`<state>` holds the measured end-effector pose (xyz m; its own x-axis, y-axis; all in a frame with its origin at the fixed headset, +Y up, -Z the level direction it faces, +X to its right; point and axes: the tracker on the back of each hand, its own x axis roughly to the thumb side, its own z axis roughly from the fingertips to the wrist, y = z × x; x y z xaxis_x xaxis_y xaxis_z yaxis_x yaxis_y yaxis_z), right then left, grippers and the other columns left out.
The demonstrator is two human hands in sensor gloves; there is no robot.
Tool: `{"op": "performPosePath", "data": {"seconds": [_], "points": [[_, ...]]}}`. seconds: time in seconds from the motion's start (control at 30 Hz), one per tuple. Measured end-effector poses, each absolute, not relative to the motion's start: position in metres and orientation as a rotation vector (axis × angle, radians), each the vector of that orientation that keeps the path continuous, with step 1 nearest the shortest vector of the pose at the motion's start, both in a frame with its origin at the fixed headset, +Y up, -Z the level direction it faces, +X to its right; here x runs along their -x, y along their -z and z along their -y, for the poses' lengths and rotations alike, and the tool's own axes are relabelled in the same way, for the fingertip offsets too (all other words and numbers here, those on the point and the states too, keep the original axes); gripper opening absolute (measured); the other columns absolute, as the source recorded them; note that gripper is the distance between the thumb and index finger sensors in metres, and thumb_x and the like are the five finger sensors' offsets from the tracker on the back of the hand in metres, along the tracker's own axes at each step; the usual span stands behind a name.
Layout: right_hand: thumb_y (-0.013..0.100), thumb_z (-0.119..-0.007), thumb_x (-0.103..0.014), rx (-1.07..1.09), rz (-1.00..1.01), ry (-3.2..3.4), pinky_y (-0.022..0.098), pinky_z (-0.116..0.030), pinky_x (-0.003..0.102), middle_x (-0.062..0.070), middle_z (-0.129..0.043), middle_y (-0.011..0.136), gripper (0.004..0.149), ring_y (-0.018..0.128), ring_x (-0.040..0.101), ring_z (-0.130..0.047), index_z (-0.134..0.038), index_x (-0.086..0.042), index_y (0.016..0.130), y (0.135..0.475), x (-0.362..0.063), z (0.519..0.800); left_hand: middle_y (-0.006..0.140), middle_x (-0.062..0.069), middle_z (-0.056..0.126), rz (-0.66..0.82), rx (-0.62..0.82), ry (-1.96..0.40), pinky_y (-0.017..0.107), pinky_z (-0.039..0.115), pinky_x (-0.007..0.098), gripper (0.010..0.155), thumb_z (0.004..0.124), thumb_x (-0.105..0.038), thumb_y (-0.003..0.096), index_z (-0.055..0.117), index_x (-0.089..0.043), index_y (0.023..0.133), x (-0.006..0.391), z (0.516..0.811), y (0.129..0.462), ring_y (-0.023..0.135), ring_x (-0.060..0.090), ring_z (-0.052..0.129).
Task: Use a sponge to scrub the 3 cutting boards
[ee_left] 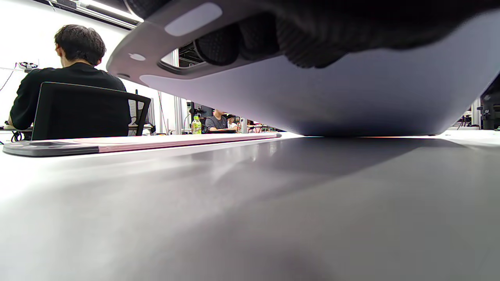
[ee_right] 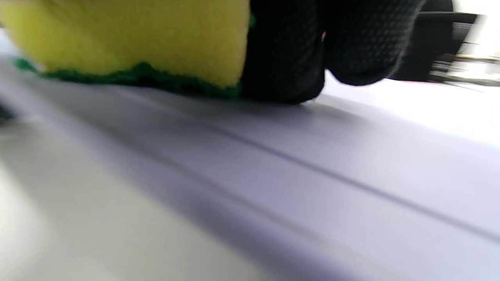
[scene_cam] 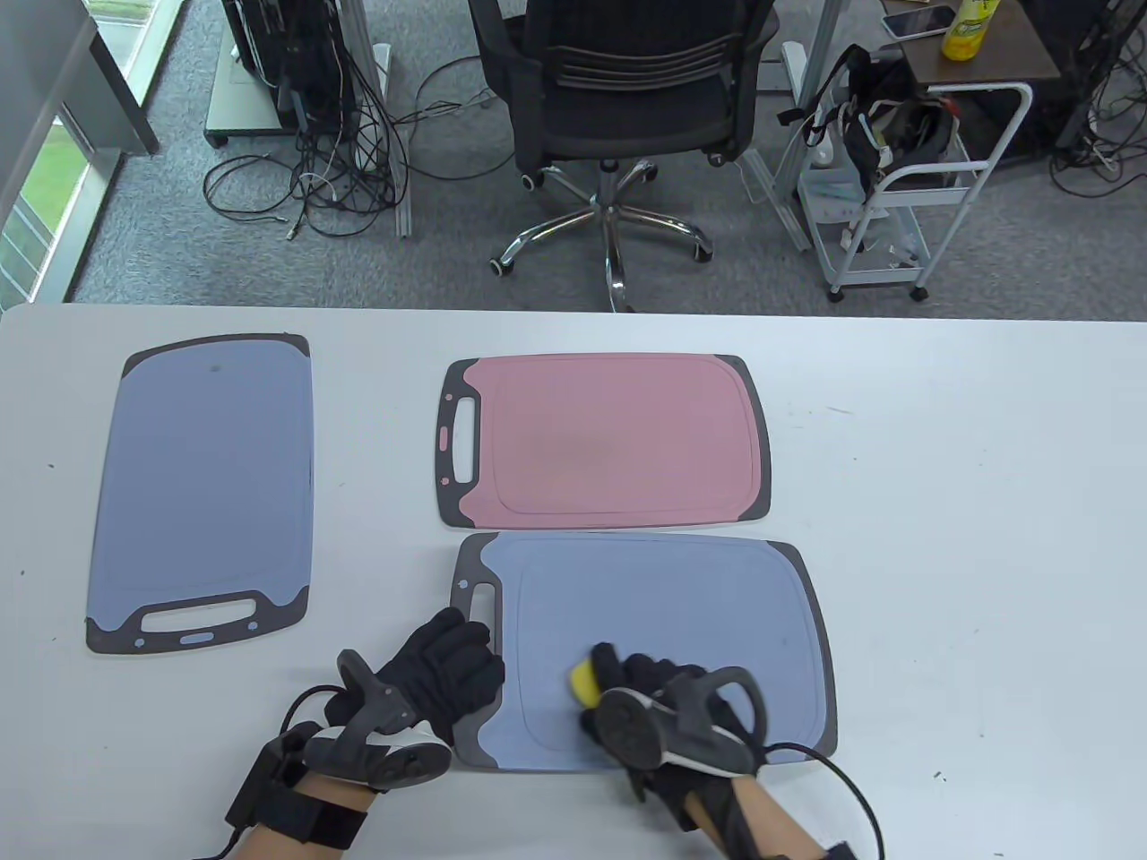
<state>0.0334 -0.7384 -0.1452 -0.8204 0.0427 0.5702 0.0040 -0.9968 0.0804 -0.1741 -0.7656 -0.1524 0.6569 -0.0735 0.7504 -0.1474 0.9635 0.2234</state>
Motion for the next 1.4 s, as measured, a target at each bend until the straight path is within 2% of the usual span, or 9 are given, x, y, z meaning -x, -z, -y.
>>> {"op": "performPosePath", "data": {"seconds": [0.07,0.17,0.47,0.57,0.7,0.9,1.03,1.23,1.4], "points": [[0.045,-0.068,-0.056,-1.129,-0.056,-2.974,0.049,-0.078,0.046,0.009,-0.082,0.073,0.071,0.051,0.019,-0.091,-0.060,-0.013,0.101,0.132,0.003,0.732,0.091,-0.007,0.077,0.861,-0.278,-0.032,0.078,0.058,0.054,0.042,0.082,-0.039,0.0577,0.062,-0.028,0.093,0.173,0.766,0.151,0.099,0.023,0.075],[0.045,-0.066,-0.058,-1.087,-0.072,-3.008,0.050,-0.078,0.045,0.007,-0.080,0.075,0.071,0.053,0.018,-0.090,-0.058,-0.017,0.102,0.134,-0.007,0.734,0.091,-0.006,0.077,0.863,-0.272,-0.033,0.078,0.058,0.054,0.042,0.082,-0.039,0.0578,0.061,-0.028,0.093,0.173,0.766,0.151,0.099,0.023,0.074],[0.045,-0.070,-0.055,-0.088,-0.189,-3.118,0.048,-0.077,0.048,0.011,-0.081,0.074,0.070,0.050,0.022,-0.091,-0.061,-0.014,0.102,0.159,-0.222,0.771,0.091,-0.006,0.076,0.855,-0.249,-0.042,0.078,0.056,0.054,0.042,0.081,-0.038,0.0582,0.060,-0.029,0.093,0.173,0.766,0.153,0.100,0.023,0.073],[0.046,-0.069,-0.055,0.053,-0.241,-3.112,0.048,-0.077,0.048,0.011,-0.081,0.074,0.071,0.051,0.022,-0.090,-0.060,-0.013,0.102,0.160,-0.251,0.774,0.092,-0.006,0.075,0.854,-0.243,-0.045,0.078,0.056,0.054,0.042,0.081,-0.038,0.0583,0.059,-0.029,0.094,0.173,0.767,0.154,0.101,0.023,0.072],[0.046,-0.069,-0.054,-0.224,-0.152,-3.139,0.047,-0.078,0.048,0.013,-0.082,0.072,0.071,0.049,0.022,-0.091,-0.062,-0.009,0.100,0.166,-0.197,0.767,0.092,-0.006,0.075,0.853,-0.243,-0.044,0.078,0.056,0.054,0.042,0.081,-0.038,0.0583,0.059,-0.029,0.094,0.173,0.767,0.155,0.101,0.023,0.072],[0.045,-0.067,-0.056,-1.042,-0.017,-2.976,0.049,-0.077,0.046,0.010,-0.081,0.073,0.072,0.050,0.019,-0.090,-0.060,-0.012,0.101,0.138,-0.030,0.743,0.091,-0.006,0.076,0.856,-0.252,-0.031,0.078,0.057,0.054,0.042,0.082,-0.038,0.0580,0.060,-0.029,0.093,0.172,0.766,0.154,0.100,0.023,0.073],[0.045,-0.065,-0.057,-1.152,0.055,-2.982,0.048,-0.078,0.045,0.009,-0.082,0.072,0.071,0.049,0.018,-0.091,-0.061,-0.013,0.100,0.129,-0.002,0.738,0.091,-0.006,0.077,0.857,-0.255,-0.029,0.078,0.057,0.054,0.042,0.082,-0.038,0.0579,0.061,-0.028,0.093,0.172,0.766,0.154,0.100,0.023,0.074],[0.045,-0.066,-0.057,-0.812,-0.060,-3.083,0.049,-0.078,0.046,0.009,-0.081,0.074,0.071,0.051,0.019,-0.090,-0.059,-0.015,0.102,0.145,-0.083,0.750,0.091,-0.007,0.077,0.857,-0.254,-0.029,0.078,0.057,0.054,0.042,0.082,-0.038,0.0581,0.060,-0.029,0.093,0.172,0.766,0.154,0.100,0.023,0.073],[0.045,-0.068,-0.056,-0.178,-0.173,-3.150,0.048,-0.077,0.047,0.010,-0.081,0.074,0.071,0.050,0.021,-0.091,-0.060,-0.014,0.102,0.155,-0.212,0.770,0.092,-0.007,0.076,0.855,-0.249,-0.031,0.078,0.057,0.054,0.042,0.081,-0.038,0.0581,0.060,-0.029,0.093,0.172,0.766,0.154,0.100,0.023,0.073]]}}
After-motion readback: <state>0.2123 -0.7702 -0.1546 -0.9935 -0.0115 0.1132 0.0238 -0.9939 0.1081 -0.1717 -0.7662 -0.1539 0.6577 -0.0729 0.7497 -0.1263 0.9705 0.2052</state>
